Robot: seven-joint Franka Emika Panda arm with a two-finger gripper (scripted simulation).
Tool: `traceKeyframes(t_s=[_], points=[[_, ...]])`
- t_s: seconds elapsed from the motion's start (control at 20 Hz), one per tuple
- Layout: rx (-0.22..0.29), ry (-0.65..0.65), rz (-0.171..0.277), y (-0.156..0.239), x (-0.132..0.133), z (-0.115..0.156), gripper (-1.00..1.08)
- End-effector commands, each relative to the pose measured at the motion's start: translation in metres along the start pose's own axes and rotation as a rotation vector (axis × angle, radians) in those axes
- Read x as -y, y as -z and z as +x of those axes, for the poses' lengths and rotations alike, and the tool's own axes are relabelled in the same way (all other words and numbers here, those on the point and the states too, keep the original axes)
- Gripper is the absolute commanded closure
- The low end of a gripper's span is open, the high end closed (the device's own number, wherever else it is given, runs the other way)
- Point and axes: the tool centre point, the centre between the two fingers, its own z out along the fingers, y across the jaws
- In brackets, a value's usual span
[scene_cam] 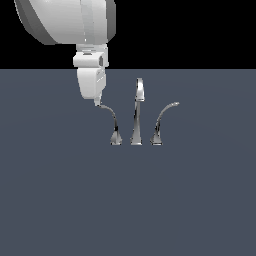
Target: Turn on the faucet by rotating a designated handle.
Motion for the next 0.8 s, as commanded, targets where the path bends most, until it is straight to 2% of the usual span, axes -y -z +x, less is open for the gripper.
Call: traceKeyframes(t_s=[0.0, 0.25, 0.3, 0.75], points=[[-0.006, -0.006, -0.027, -0.008, -0.016, 0.008, 1.08], [-0.007, -0.006, -0.032, -0.009, -0.029, 0.012, 1.08], [-0.002, 0.003, -0.005, 0.000, -0.018, 0.004, 1.08], [-0.005, -0.003, -0.025, -0.006, -0.040, 0.041, 1.08]])
